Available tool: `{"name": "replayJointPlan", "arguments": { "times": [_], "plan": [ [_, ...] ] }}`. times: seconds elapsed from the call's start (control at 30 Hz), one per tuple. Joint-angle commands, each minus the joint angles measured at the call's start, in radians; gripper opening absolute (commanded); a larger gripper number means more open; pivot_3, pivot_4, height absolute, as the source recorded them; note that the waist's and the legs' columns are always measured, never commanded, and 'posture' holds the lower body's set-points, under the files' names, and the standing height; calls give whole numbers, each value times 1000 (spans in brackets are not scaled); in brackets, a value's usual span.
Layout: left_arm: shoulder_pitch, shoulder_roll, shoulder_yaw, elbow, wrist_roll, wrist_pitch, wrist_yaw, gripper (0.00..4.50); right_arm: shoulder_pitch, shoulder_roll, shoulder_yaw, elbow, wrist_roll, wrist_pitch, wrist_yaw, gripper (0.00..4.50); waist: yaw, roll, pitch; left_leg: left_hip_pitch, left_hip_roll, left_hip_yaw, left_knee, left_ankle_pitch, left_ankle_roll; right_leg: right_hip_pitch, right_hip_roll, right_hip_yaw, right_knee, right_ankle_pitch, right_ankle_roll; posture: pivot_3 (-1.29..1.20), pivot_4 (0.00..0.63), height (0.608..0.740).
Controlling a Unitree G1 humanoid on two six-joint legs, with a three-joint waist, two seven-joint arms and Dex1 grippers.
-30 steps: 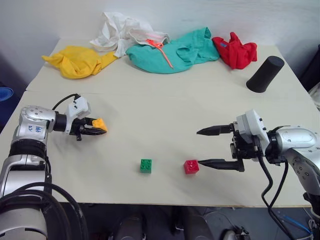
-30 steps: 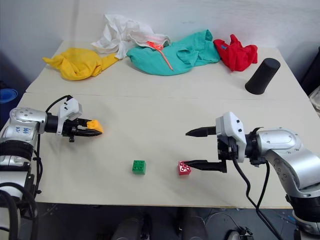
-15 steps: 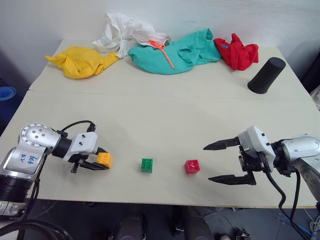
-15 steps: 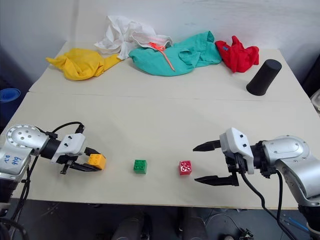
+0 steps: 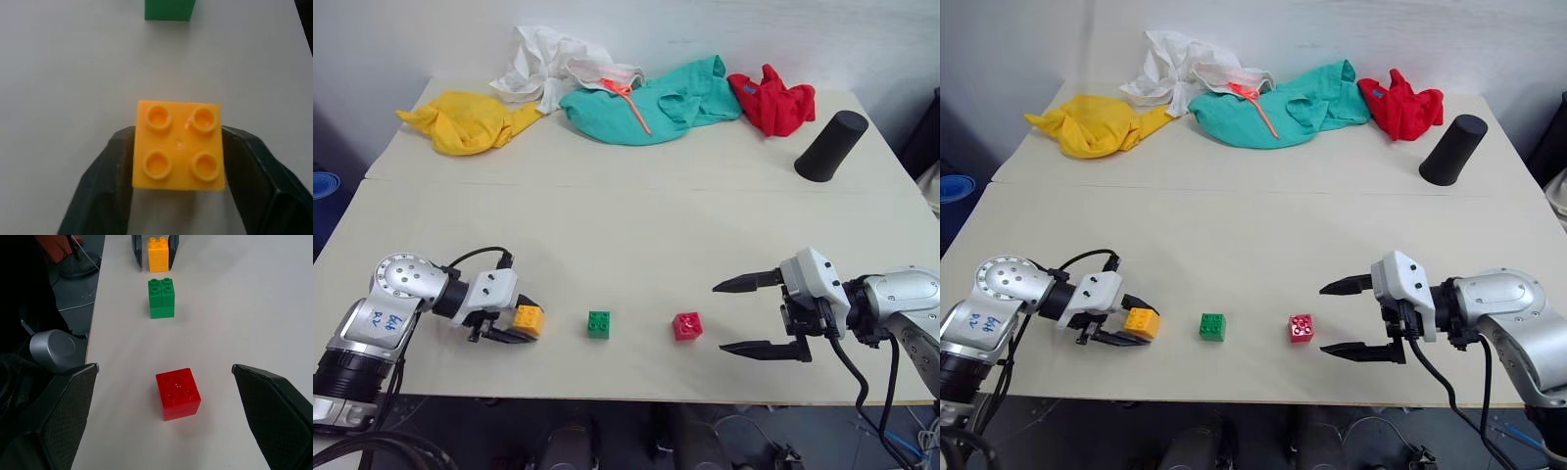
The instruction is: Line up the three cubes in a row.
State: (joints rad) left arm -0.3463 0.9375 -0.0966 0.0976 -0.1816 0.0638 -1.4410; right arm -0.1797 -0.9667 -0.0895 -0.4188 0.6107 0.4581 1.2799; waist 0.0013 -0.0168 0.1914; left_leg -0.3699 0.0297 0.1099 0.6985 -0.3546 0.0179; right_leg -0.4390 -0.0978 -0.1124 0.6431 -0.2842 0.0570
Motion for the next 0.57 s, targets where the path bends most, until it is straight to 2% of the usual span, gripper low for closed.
{"name": "replayJointPlan", "arguments": {
  "times": [0.03,0.1,0.27,0.4,0.5,0.57],
  "plan": [
    [19,36,42,8,-19,-6,-4,3981,8,-8,-32,15,20,2,11,4500,0,0,0,0,0,0,0,0,0,0,0,0,0,0,0,0,150,740],
    [37,68,75,-5,-38,4,-10,4464,20,-22,-42,49,4,-16,31,4500,0,0,0,0,0,0,0,0,0,0,0,0,0,0,0,0,150,740],
    [111,189,214,-45,-126,64,-62,4464,66,-89,-86,171,-47,-107,129,4500,-2,0,0,0,0,0,0,0,0,0,0,0,-1,0,0,0,150,740],
    [222,307,384,-44,-176,70,-138,4464,50,-154,-116,308,-67,-170,233,4500,-5,1,0,0,0,1,0,-1,0,0,0,1,-4,0,0,0,150,740],
    [314,355,511,-103,-247,186,-155,4464,21,-164,-106,382,-75,-194,269,4500,-5,1,0,1,1,1,-1,-1,0,0,0,1,-5,0,0,0,150,740],
    [347,349,543,-140,-274,209,-132,4464,5,-149,-93,390,-73,-190,265,4500,-5,1,0,1,1,1,-1,-1,0,0,0,1,-5,0,0,0,150,740]
  ]
}}
